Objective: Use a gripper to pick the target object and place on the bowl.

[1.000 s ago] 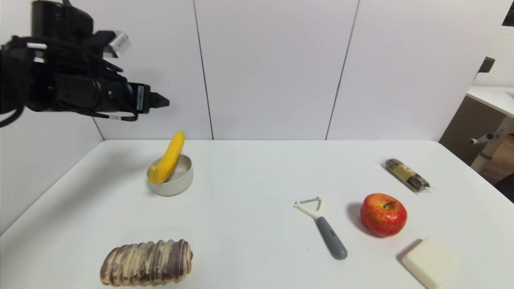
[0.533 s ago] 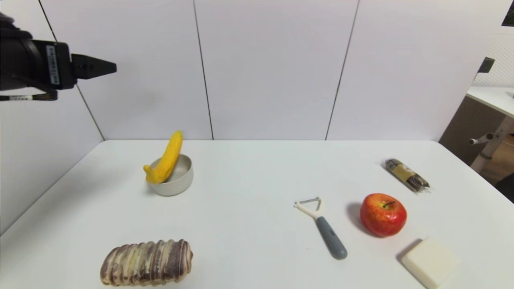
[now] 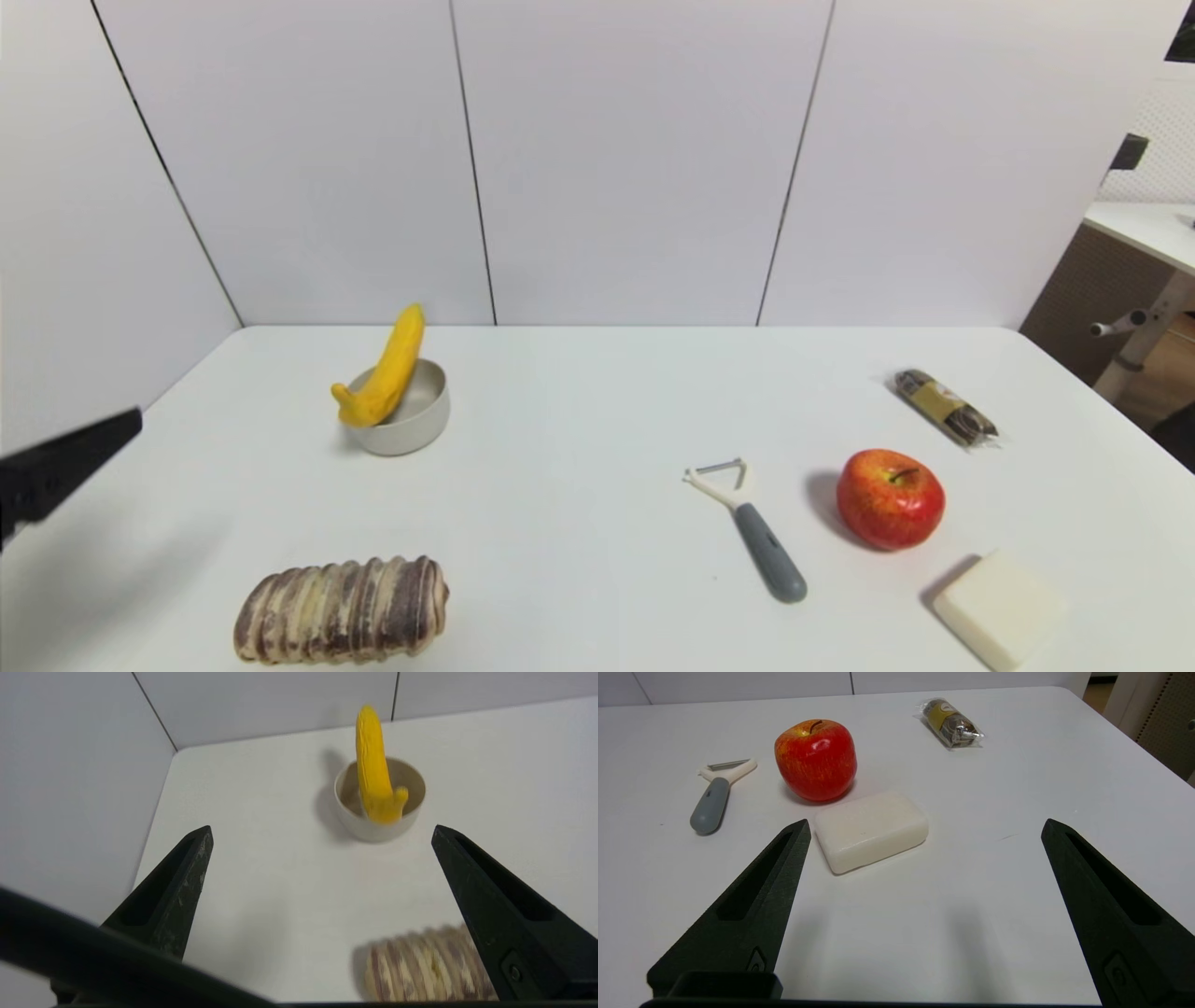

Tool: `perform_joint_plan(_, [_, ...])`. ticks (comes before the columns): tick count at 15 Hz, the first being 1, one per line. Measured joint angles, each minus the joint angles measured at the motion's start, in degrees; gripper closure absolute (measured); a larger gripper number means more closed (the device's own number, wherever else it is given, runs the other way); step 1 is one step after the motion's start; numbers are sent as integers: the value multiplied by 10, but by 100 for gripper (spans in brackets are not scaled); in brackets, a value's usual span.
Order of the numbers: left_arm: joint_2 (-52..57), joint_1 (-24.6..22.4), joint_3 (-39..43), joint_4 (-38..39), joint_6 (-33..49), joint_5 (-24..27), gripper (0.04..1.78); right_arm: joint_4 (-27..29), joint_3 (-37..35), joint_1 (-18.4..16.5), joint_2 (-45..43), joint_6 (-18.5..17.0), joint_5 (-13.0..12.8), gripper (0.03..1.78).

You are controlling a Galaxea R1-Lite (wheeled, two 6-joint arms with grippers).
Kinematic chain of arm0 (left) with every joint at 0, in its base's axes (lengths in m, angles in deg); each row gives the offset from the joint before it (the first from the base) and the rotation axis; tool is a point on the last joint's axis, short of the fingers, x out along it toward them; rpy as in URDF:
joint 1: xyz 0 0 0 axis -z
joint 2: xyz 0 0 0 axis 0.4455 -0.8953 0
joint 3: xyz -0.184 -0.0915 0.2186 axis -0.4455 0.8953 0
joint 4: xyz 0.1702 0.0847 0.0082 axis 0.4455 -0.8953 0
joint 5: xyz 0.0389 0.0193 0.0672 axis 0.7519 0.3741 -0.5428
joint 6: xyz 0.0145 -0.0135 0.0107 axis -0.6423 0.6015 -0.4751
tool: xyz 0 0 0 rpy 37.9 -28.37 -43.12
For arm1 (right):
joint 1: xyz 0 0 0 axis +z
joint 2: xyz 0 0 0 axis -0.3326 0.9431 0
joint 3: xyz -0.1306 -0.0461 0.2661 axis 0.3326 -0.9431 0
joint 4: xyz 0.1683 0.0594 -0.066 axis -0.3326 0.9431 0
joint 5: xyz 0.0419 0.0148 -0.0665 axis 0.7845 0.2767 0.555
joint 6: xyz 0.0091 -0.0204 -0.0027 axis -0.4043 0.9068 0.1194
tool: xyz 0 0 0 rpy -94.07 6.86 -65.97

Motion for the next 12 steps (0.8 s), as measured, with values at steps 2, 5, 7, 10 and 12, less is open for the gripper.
perform_joint_plan(2, [88,-3,106,13,1,0,13,0,0,0,0,0,0,10])
perform_joint_plan(5, [215,-5,245,22,3,1,13,0,0,0,0,0,0,10])
perform_joint_plan(7, [268,-7,319,62,1,2,13,0,0,0,0,0,0,10])
perform_joint_plan(10, [298,-9,376,119,5,5,13,0,0,0,0,0,0,10])
perform_joint_plan(12, [302,-12,384,109,14,5,13,0,0,0,0,0,0,10])
